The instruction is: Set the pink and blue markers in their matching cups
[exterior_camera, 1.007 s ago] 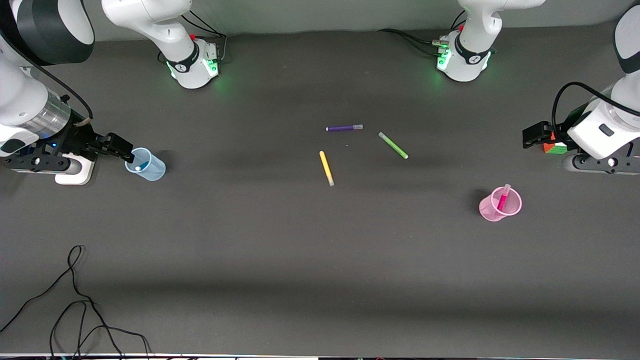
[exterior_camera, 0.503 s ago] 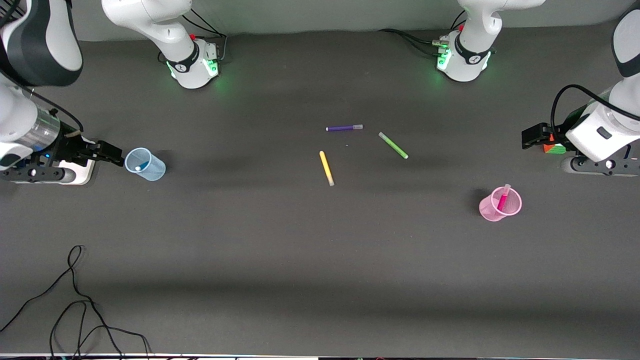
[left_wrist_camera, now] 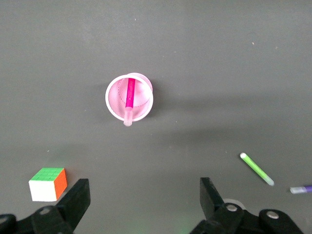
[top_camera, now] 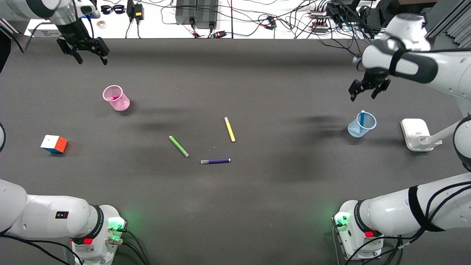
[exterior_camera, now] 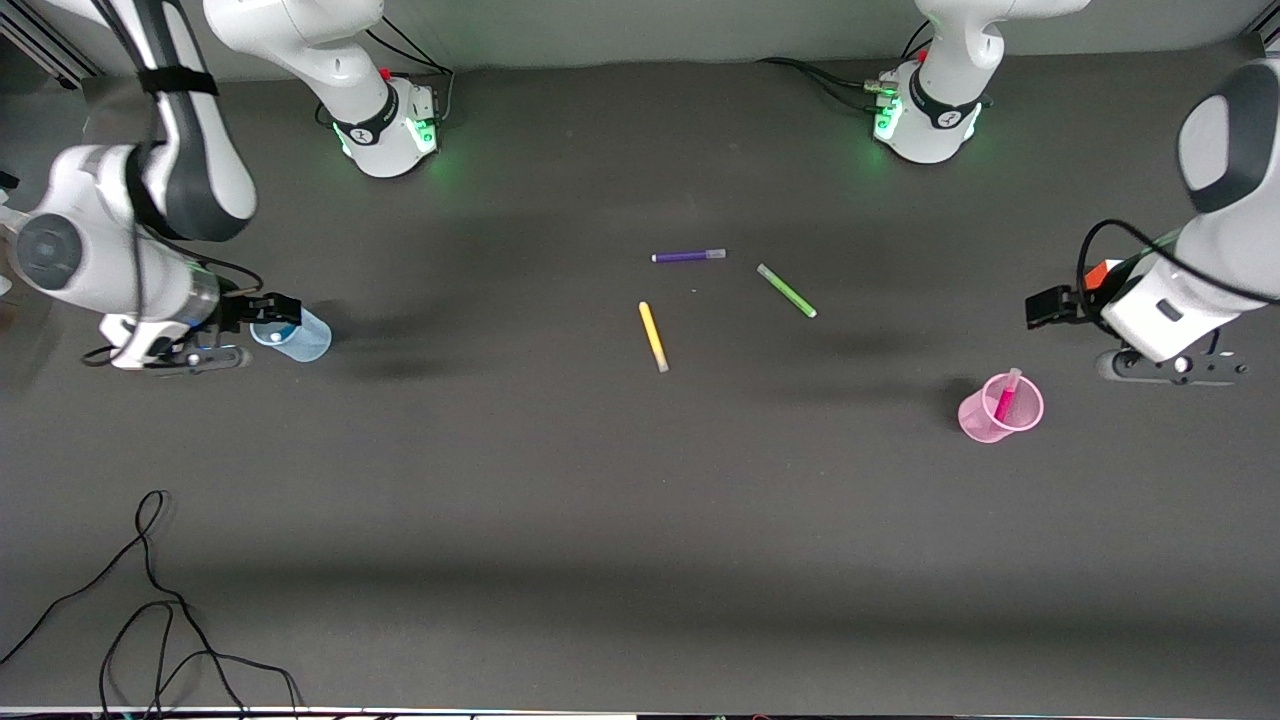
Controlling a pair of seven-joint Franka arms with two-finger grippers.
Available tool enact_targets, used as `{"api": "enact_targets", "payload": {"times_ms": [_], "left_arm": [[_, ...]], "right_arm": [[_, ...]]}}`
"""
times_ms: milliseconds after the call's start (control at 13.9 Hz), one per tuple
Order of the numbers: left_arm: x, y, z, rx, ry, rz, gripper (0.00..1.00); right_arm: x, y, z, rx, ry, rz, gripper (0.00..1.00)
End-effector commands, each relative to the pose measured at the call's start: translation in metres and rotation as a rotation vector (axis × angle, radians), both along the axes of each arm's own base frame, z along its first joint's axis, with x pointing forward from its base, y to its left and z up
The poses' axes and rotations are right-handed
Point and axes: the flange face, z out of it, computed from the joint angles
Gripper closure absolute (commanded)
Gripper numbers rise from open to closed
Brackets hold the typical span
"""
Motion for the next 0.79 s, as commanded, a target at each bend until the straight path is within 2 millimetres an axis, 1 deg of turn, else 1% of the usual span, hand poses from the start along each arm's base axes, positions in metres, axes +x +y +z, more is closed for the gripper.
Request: {"api": "enact_targets", "payload": {"times_ms": [0,72,144,216,431,503,575,719], "left_arm": [[-0.010,0.020,-0.038,0.003,-0.034,0.021,0.00],[-0.013,0.022,-0.058,0.004,-0.042,0.024,0.00],[-0.013,0.023,-0.077,0.006,-0.048,0.022,0.00],[-0.013,0.025,-0.093,0.019,-0.048,0.009,0.00],[-0.012,0.033,-0.133,0.026,-0.051,0.010,0.00],[-0.012,0.034,-0.145,0.023,-0.050,0.002,0.00],[-0.012,0.044,-0.155,0.020,-0.049,-0.002,0.00],[-0.012,0.049,-0.177,0.015,-0.032,-0.019,0.01]], "right_arm": [[-0.007,-0.031,-0.027,-0.022,0.041,0.008,0.00],[-0.008,-0.049,-0.040,-0.019,0.035,0.015,0.00],[-0.009,-0.057,-0.057,-0.015,0.044,0.025,0.00],[-0.009,-0.057,-0.064,-0.017,0.049,0.021,0.00],[-0.006,-0.053,-0.066,0.017,0.038,-0.022,0.01],[-0.004,-0.050,-0.065,0.017,0.036,-0.026,0.02],[-0.002,-0.050,-0.062,0.016,0.032,-0.025,0.02],[0.000,-0.052,-0.060,0.015,0.026,-0.026,0.02]]}}
